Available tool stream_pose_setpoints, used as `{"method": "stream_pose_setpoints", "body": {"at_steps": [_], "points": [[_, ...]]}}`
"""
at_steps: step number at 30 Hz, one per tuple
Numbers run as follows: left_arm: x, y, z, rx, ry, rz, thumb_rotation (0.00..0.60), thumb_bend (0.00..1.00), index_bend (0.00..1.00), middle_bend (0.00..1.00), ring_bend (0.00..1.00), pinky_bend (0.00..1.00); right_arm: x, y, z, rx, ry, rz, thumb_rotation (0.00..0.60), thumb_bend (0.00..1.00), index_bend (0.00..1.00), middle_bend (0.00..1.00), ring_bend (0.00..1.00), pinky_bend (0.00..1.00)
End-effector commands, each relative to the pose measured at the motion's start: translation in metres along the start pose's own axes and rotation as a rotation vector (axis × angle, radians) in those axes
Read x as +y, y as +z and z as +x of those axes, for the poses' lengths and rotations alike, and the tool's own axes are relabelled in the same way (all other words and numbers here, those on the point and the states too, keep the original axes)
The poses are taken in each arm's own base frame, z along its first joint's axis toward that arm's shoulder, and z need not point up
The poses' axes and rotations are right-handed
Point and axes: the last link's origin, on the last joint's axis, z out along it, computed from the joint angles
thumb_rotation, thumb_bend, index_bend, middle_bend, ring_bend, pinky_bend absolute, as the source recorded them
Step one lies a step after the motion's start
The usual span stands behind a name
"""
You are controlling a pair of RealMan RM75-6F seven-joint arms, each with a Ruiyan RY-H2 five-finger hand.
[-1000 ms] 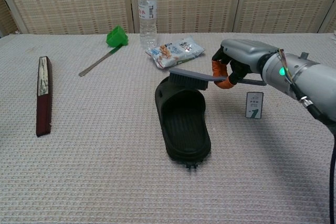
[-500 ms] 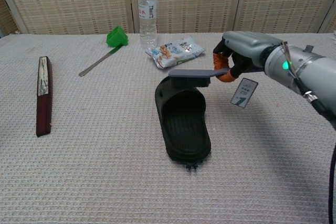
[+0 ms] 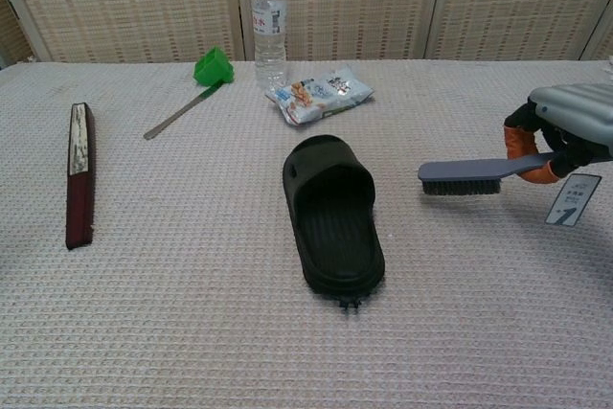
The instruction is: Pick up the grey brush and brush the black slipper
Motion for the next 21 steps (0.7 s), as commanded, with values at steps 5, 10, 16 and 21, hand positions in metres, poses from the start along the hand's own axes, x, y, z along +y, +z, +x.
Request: {"method": "stream_pose_setpoints", "body": {"at_steps": [5,10,16,21], "points": [[0.000,0.002,-0.001,-0.007,0.001,0.002,0.600,1.00,0.00,0.00,0.00,0.11,0.011,-0.006,-0.031,-0.061,-0.029,-0.005,0.600,0.81,0.70,0.65,0.71,0.96],[-0.002,0.003,-0.003,-0.016,0.001,0.008,0.600,1.00,0.00,0.00,0.00,0.11,0.019,-0.012,-0.038,-0.082,-0.073,0.041,0.600,0.57,0.24,0.38,0.52,0.80],[-0.001,0.004,-0.004,-0.021,0.000,0.006,0.600,1.00,0.00,0.00,0.00,0.11,0.032,-0.019,-0.026,-0.111,-0.157,0.041,0.600,0.22,0.00,0.04,0.14,0.45],[0.000,0.003,-0.004,-0.024,0.000,0.004,0.600,1.00,0.00,0.00,0.00,0.12,0.042,-0.027,-0.005,-0.096,-0.217,0.012,0.600,0.16,0.00,0.00,0.03,0.35]]}}
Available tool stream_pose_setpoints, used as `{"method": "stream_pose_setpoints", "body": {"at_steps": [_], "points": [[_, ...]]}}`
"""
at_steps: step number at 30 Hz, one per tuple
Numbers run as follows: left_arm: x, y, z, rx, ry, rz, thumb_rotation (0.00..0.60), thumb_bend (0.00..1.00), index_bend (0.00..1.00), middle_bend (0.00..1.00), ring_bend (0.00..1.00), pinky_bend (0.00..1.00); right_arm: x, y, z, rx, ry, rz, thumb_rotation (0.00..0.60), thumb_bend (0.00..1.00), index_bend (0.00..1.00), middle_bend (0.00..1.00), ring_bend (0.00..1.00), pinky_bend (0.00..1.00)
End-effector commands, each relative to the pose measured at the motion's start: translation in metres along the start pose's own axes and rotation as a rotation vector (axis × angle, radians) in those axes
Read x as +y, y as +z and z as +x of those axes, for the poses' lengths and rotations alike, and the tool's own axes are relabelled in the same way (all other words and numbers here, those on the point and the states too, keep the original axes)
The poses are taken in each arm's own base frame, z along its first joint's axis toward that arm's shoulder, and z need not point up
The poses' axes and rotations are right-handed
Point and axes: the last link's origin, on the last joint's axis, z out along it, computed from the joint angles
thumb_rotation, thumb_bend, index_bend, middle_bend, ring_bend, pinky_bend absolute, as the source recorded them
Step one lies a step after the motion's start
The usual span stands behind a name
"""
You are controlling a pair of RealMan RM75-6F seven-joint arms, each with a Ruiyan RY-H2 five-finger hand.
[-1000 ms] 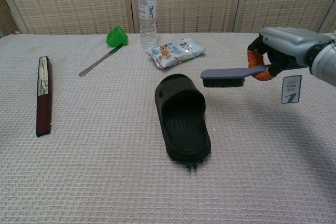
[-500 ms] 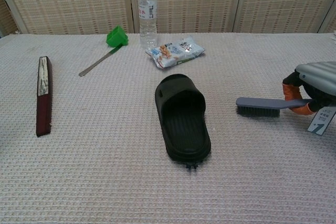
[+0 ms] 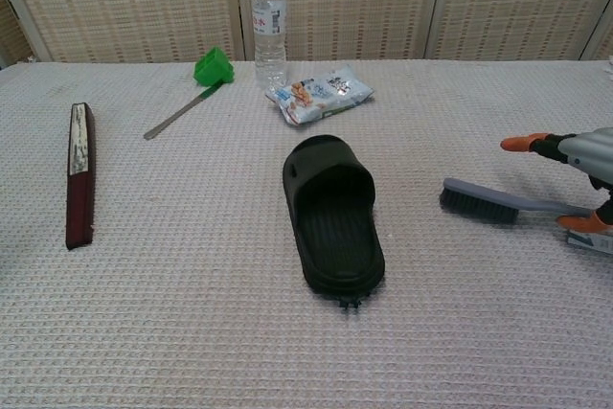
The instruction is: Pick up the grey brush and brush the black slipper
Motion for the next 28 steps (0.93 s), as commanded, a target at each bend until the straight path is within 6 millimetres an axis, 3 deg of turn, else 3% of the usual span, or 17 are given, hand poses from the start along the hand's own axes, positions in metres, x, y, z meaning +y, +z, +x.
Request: {"method": "stream_pose_setpoints", "body": {"at_steps": [1,5,8,12,15,17,20,28], "points": [[0.001,0.000,0.000,-0.003,0.001,0.000,0.600,1.00,0.00,0.00,0.00,0.12,0.012,-0.010,0.014,0.010,-0.045,-0.032,0.600,0.15,0.00,0.00,0.02,0.34],[0.001,-0.001,0.000,-0.008,0.001,0.001,0.600,1.00,0.00,0.00,0.00,0.13,0.026,-0.027,0.028,0.056,-0.084,-0.081,0.600,0.15,0.00,0.00,0.00,0.30],[0.002,-0.003,0.001,-0.003,0.001,-0.006,0.600,1.00,0.00,0.00,0.00,0.13,0.035,-0.054,0.041,0.129,-0.053,-0.106,0.600,0.14,0.00,0.00,0.00,0.26],[0.002,-0.005,0.004,0.015,-0.004,-0.014,0.600,0.87,0.00,0.00,0.00,0.13,0.046,-0.117,0.054,0.240,0.116,-0.084,0.600,0.13,0.00,0.00,0.00,0.21],[0.000,-0.005,0.005,0.024,-0.003,-0.010,0.600,0.74,0.00,0.00,0.00,0.13,0.054,-0.166,0.046,0.304,0.135,-0.086,0.600,0.13,0.00,0.00,0.00,0.19],[0.000,-0.005,0.005,0.027,-0.003,-0.005,0.600,0.67,0.00,0.00,0.00,0.13,0.056,-0.188,0.037,0.324,0.153,-0.091,0.600,0.13,0.00,0.00,0.00,0.17],[0.000,-0.006,0.005,0.034,-0.001,-0.004,0.600,0.61,0.00,0.00,0.00,0.13,0.058,-0.202,0.030,0.314,0.135,-0.067,0.600,0.13,0.00,0.00,0.00,0.15],[0.001,-0.008,0.009,0.060,0.004,0.001,0.600,0.56,0.00,0.00,0.00,0.13,0.061,-0.203,0.035,0.336,0.189,-0.049,0.600,0.13,0.00,0.00,0.00,0.14]]}}
